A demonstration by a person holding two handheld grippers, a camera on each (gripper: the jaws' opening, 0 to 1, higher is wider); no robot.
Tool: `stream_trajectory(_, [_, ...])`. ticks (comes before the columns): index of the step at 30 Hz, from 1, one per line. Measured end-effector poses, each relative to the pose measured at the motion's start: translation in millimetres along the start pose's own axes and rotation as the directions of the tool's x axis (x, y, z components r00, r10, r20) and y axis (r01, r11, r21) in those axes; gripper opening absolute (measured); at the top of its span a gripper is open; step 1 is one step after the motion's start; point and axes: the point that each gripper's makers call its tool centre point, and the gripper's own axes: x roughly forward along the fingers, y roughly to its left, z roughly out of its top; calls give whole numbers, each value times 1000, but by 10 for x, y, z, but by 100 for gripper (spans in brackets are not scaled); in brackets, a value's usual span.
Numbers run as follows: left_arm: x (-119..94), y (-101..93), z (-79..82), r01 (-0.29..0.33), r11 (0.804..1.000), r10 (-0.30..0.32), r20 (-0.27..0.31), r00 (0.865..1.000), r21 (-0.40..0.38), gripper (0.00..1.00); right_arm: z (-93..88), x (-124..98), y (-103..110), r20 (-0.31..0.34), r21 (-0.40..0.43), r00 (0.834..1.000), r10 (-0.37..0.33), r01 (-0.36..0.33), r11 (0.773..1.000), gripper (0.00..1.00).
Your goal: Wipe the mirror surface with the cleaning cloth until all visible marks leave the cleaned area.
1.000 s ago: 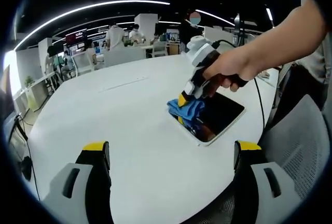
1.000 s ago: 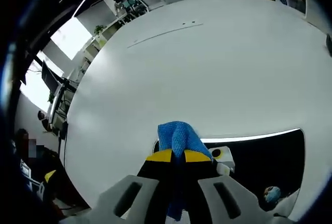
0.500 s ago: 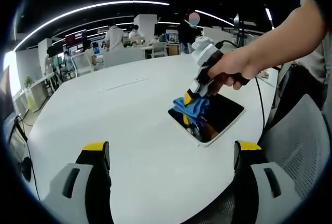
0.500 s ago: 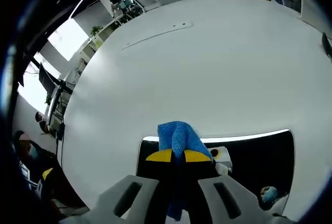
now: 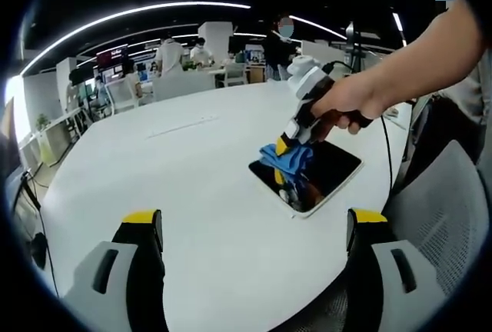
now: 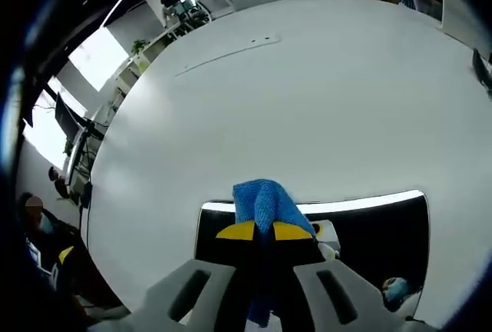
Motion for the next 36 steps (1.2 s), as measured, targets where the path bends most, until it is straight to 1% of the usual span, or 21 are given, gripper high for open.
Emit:
stream_trajectory(2, [2,-13,4,7,1000,-7,3,1000,-5,99,-39,-17,-2,-4,6,1000,5,-5,1000,0])
stream_trajectory(3, [9,-34,33,20,1000,-19,23,1000,-3,99,-61,-31,-2,-6,12,1000,7,-7,1000,0])
stream_trajectory(4, [5,-39,53,19,1000,-19,35,999,8,99,-85,-47,0,-8,18,1000,10,-10,1000,0])
stream_trajectory(8, [10,-41,22,19,1000,-19,17,1000,7,99,-181,-97,6,0,22,1000,19,-19,1000,0])
stream_trajectory(10, [11,-39,28,17,1000,-18,18,1000,11,99,-223,-121,9,5,35,1000,25,-26,999,0])
stream_trajectory(15, [6,-38,54,12,1000,-12,29,1000,19,99,-322,-175,31,0,34,1000,29,-29,999,0])
stream_trajectory(18, [7,-59,65,17,1000,-18,29,999,21,99,-428,-229,48,0,29,999,34,-34,999,0])
stream_trajectory(21, [6,-58,55,15,1000,-15,19,1000,13,99,-509,-275,62,0,24,999,34,-34,999,0])
stream_trajectory(29, [12,-100,37,26,999,-26,8,1000,20,98,-706,-383,96,-1,53,999,53,-53,997,0])
stream_trajectory(36, [8,-149,49,47,999,-47,7,999,11,99,-794,-419,127,-7,63,998,58,-57,996,0])
